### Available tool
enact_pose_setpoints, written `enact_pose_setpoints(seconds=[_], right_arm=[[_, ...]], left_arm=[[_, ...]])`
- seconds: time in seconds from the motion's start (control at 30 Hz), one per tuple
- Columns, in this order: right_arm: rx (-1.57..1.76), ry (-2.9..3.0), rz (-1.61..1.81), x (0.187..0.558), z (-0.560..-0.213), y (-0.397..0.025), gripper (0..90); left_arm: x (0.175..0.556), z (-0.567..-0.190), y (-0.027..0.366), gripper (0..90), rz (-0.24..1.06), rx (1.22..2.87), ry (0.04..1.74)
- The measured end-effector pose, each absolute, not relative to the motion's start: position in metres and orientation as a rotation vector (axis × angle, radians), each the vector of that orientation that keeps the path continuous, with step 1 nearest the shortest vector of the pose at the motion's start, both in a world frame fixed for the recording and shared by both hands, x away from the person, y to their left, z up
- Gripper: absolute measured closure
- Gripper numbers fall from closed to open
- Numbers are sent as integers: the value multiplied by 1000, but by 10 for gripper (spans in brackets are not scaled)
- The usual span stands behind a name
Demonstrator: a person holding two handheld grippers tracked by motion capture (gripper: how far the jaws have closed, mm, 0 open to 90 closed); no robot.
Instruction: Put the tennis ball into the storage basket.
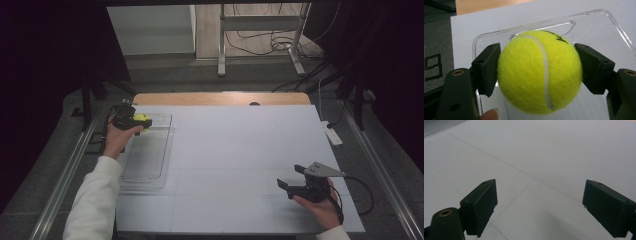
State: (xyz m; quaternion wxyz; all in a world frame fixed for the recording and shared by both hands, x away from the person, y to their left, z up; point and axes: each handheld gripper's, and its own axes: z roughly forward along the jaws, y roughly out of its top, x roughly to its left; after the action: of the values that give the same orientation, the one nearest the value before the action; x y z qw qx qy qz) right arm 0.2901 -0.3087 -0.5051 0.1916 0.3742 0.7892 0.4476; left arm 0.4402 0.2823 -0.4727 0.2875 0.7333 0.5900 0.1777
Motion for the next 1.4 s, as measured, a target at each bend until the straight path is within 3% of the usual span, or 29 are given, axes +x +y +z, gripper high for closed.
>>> enact_pose_setpoints(seconds=[1.4], right_arm=[[1052,2220,1256,291,-506,-309,130]], left_arm=[[454,-503,267,262,454,2111,1623]])
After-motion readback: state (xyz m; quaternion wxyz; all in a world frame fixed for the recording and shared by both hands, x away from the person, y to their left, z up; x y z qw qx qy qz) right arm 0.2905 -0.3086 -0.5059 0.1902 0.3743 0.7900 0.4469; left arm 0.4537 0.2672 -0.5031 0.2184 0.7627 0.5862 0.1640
